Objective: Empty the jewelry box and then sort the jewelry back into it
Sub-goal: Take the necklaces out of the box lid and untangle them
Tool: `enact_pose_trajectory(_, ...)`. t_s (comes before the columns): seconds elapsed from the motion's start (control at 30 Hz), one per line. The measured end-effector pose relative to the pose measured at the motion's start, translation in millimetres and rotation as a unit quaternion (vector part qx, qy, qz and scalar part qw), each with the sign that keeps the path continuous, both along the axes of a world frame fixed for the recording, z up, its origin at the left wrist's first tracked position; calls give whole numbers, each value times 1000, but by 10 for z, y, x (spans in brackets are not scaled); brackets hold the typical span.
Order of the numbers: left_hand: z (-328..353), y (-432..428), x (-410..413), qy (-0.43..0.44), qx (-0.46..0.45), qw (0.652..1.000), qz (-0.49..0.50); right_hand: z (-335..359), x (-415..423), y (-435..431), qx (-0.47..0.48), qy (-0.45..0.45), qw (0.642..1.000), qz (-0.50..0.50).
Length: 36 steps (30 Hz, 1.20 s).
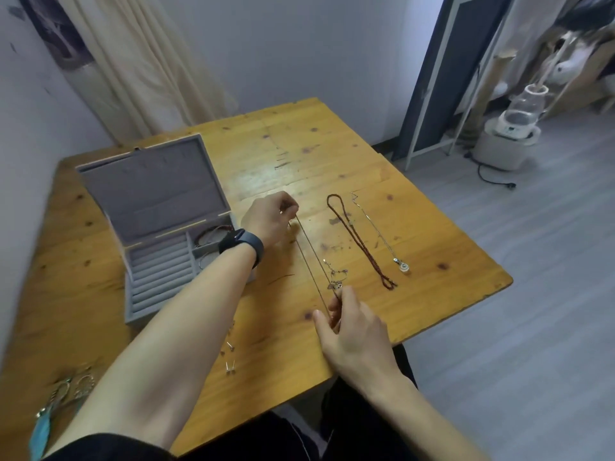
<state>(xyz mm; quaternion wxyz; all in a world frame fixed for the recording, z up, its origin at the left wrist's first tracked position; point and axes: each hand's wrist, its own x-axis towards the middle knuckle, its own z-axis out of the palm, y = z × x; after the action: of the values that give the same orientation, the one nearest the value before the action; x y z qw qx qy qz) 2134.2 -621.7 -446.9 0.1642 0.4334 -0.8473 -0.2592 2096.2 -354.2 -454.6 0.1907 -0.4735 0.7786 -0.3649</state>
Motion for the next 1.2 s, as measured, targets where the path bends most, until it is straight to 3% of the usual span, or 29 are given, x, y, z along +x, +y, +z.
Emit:
enact_pose_trajectory(0.27,-185,-116,-86,-41,-115,991,48,-120,-11,-70,7,191,981,29)
enact_pose_trajectory(0.8,-247,-246,-317,-44,-120,988,89,-246,-205,-2,-8,231,972,29)
enact_pose_trajectory(1.03,-154,-52,-172,-5,-92,993,78,-142,-463,-94,-28,174,984,-12)
enact_pose_trajectory(1.2,-96,370,39,-100,-139,985,-22,-62,-597,-286,8,166,986,6)
